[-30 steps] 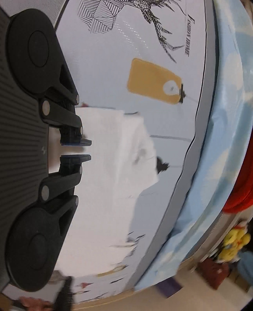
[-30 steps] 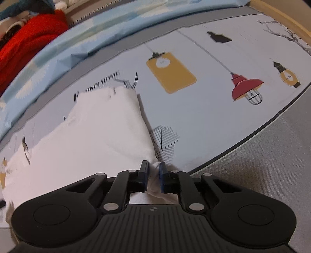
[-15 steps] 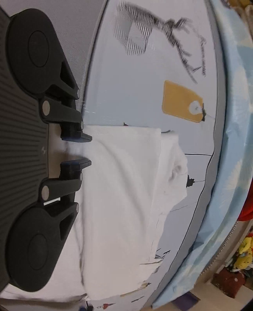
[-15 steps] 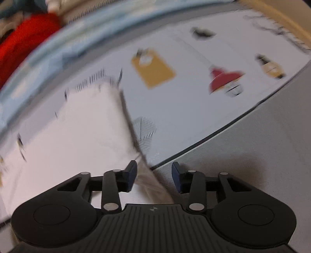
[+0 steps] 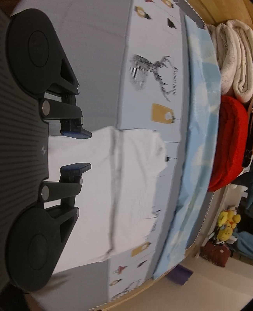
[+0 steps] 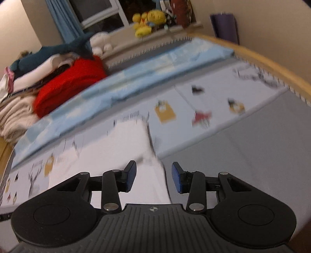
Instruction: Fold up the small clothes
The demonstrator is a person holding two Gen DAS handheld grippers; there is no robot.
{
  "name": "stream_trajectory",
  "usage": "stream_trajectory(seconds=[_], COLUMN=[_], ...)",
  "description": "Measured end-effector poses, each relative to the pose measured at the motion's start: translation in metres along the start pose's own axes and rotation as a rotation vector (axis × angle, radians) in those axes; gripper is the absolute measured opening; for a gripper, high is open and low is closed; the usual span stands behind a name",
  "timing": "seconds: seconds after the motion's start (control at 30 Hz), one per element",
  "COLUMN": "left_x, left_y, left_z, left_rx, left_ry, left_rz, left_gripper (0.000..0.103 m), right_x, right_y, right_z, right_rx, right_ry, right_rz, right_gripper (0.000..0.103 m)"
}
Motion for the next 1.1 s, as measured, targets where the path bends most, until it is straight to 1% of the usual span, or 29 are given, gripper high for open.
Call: stream_trajectory(seconds=[0.07,0.1,0.13,0.2,0.23,0.27,0.3,0.33,0.4,0.47,0.5,0.53,0.57,0.63,0.77,0.83,0.9,0.93,0.97,1.0,1.1], left_x=[0.002,0.002,-0.002,-0.010,-0.012,-0.013,-0.012,-0.010,-0.004,-0.006,-0.010,-0.017,-0.020,-0.023,-0.039,-0.044,-0.045,-0.046,-0.045,-0.045,-0.037], left_y=[0.030,0.046,0.065,0.094,0.107,0.117,0.123,0.126,0.128,0.139,0.146,0.154,0.156,0.152,0.166,0.169,0.169,0.169,0.170,0.170,0.167], left_z=[-0.006,-0.010,-0.017,-0.030,-0.036,-0.040,-0.041,-0.040,-0.037,-0.041,-0.045,-0.050,-0.048,-0.042,-0.045,-0.041,-0.036,-0.033,-0.031,-0.030,-0.032], left_rx=[-0.001,0.005,0.024,0.085,0.125,0.156,0.158,0.138,0.106,0.150,0.194,0.242,0.246,0.188,0.180,0.145,0.111,0.101,0.096,0.093,0.102], left_ry=[-0.013,-0.025,-0.044,-0.062,-0.061,-0.065,-0.078,-0.085,-0.063,-0.023,-0.020,-0.042,-0.050,-0.051,-0.077,-0.093,-0.084,-0.077,-0.067,-0.064,-0.058], left_rz=[-0.019,-0.039,-0.075,-0.140,-0.176,-0.214,-0.242,-0.248,-0.223,-0.196,-0.205,-0.250,-0.262,-0.247,-0.337,-0.354,-0.356,-0.358,-0.358,-0.355,-0.324], left_gripper=[0.030,0.030,0.030,0.029,0.029,0.029,0.029,0.029,0.030,0.031,0.031,0.030,0.030,0.031,0.031,0.031,0.029,0.021,0.009,0.007,0.006], right_x=[-0.002,-0.007,-0.012,-0.027,-0.032,-0.036,-0.039,-0.042,-0.046,-0.051,-0.054,-0.056,-0.059,-0.064,-0.070,-0.069,-0.071,-0.071,-0.071,-0.070,-0.062], right_y=[0.034,0.050,0.065,0.096,0.110,0.115,0.117,0.120,0.123,0.125,0.126,0.126,0.127,0.131,0.140,0.142,0.144,0.145,0.146,0.147,0.137], right_z=[0.014,0.020,0.027,0.043,0.050,0.053,0.053,0.051,0.053,0.055,0.055,0.055,0.055,0.056,0.060,0.061,0.061,0.059,0.058,0.056,0.052], right_rx=[0.000,0.001,-0.003,-0.009,-0.034,-0.057,-0.060,-0.033,0.013,0.012,0.009,0.013,0.023,0.038,0.057,0.055,0.063,0.075,0.087,0.088,0.071], right_ry=[0.016,0.025,0.035,0.041,0.071,0.064,0.043,0.043,0.081,0.093,0.091,0.094,0.102,0.116,0.134,0.132,0.131,0.132,0.126,0.112,0.079], right_rz=[-0.043,-0.065,-0.094,-0.179,-0.243,-0.273,-0.285,-0.297,-0.301,-0.320,-0.331,-0.340,-0.350,-0.372,-0.414,-0.419,-0.424,-0.425,-0.427,-0.425,-0.374], right_gripper=[0.042,0.042,0.042,0.042,0.042,0.042,0.042,0.042,0.042,0.042,0.042,0.042,0.042,0.042,0.042,0.042,0.041,0.034,0.026,0.006,0.006])
Point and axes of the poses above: each gripper's, at about its wrist camera, not at the fingertips, and x roughly against the way its jaws point, z to its right, y to its underside, the point moved 7 cm from there along -x, roughly the way its jaws point, and after that the axes turned 4 degrees about y, right-handed, at the moved point
